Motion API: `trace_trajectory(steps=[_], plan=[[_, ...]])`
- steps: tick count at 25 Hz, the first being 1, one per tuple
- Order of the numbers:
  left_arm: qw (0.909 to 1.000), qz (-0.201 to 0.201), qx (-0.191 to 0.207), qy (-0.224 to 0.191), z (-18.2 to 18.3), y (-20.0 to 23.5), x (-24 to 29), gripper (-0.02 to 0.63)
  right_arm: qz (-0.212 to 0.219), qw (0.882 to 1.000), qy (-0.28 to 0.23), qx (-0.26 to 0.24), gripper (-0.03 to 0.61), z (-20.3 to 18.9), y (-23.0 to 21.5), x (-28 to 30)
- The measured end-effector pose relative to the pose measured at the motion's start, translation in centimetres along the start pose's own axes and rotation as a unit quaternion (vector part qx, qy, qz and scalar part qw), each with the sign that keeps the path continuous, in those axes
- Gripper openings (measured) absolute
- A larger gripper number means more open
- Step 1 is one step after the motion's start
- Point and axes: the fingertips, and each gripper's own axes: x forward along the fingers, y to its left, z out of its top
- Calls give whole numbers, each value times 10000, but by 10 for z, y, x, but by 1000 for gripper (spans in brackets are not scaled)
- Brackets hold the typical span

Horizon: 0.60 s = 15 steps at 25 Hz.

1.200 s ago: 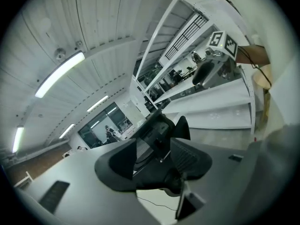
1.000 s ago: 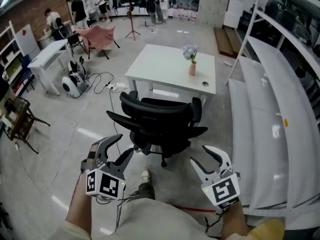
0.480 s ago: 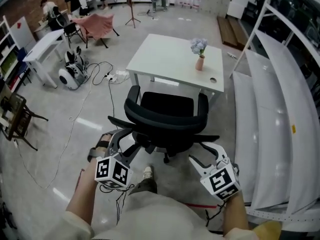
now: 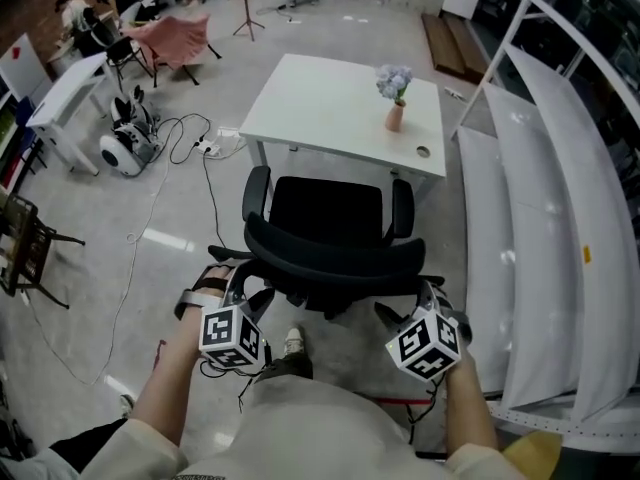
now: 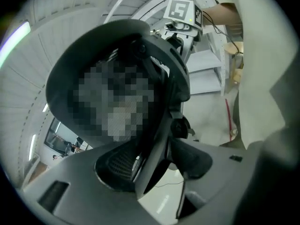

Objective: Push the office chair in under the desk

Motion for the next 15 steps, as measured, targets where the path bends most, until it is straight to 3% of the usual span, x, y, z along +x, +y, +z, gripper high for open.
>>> trace_trajectory(steps=[4, 10, 15], plan=[[9999, -130, 68, 50, -7, 2, 14, 195, 124, 9997, 190, -19, 202, -3, -4, 13], [9986, -528, 79, -2, -5, 2, 28, 198, 558, 9981, 246, 99, 164, -8, -2, 24], [9986, -515, 2, -88, -7, 13, 34, 200, 608, 9978, 202, 163, 163, -4, -9, 30]])
